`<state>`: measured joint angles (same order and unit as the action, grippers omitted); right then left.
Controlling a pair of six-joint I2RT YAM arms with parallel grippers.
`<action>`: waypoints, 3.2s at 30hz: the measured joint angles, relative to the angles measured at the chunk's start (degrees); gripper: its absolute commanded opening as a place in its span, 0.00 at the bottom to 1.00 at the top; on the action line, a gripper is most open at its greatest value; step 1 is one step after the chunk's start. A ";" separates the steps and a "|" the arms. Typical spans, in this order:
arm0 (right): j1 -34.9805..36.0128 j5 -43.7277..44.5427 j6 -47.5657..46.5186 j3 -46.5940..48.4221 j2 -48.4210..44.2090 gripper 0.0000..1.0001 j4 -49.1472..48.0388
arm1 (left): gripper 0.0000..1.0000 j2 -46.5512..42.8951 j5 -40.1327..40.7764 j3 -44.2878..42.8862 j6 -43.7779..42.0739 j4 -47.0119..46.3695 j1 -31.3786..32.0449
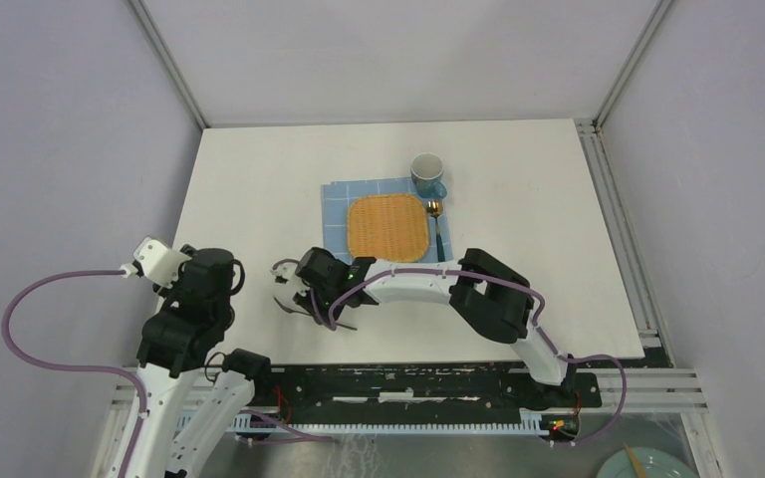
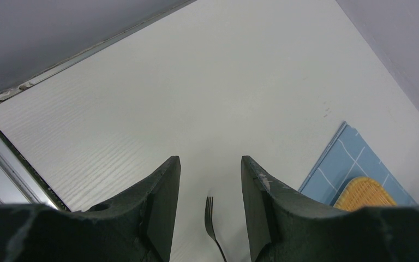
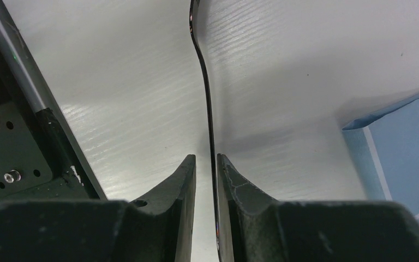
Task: Set the dinner table for one person
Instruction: Move the fork to the center of the board.
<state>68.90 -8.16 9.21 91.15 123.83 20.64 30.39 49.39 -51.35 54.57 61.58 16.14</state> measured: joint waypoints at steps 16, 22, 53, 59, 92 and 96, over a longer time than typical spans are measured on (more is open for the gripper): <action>0.09 -0.59 1.53 1.42 1.88 0.00 -0.20 | 0.53 -0.02 0.00 0.00 -0.90 0.00 -0.02; 0.11 1.62 4.09 3.85 2.86 0.00 -0.04 | 0.53 -0.07 0.00 0.00 -0.90 0.00 0.00; -3.02 24.15 16.11 20.68 13.38 0.00 1.14 | 0.53 -1.07 -0.55 0.00 -0.87 0.11 0.00; -4.15 25.88 16.85 23.98 16.13 0.00 0.94 | 0.53 -1.07 -0.66 0.00 -0.87 0.11 0.00; -5.33 29.55 11.87 9.79 1.18 0.39 -5.03 | 0.53 0.74 -1.49 0.00 -0.87 -0.07 0.00; -5.33 30.36 10.14 3.72 -9.51 0.39 -6.75 | 0.53 2.82 -1.60 0.00 -0.87 -1.09 0.00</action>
<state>63.57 22.20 19.35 94.87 114.32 13.89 33.21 47.79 -51.35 53.69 60.49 16.14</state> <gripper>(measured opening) 0.393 0.528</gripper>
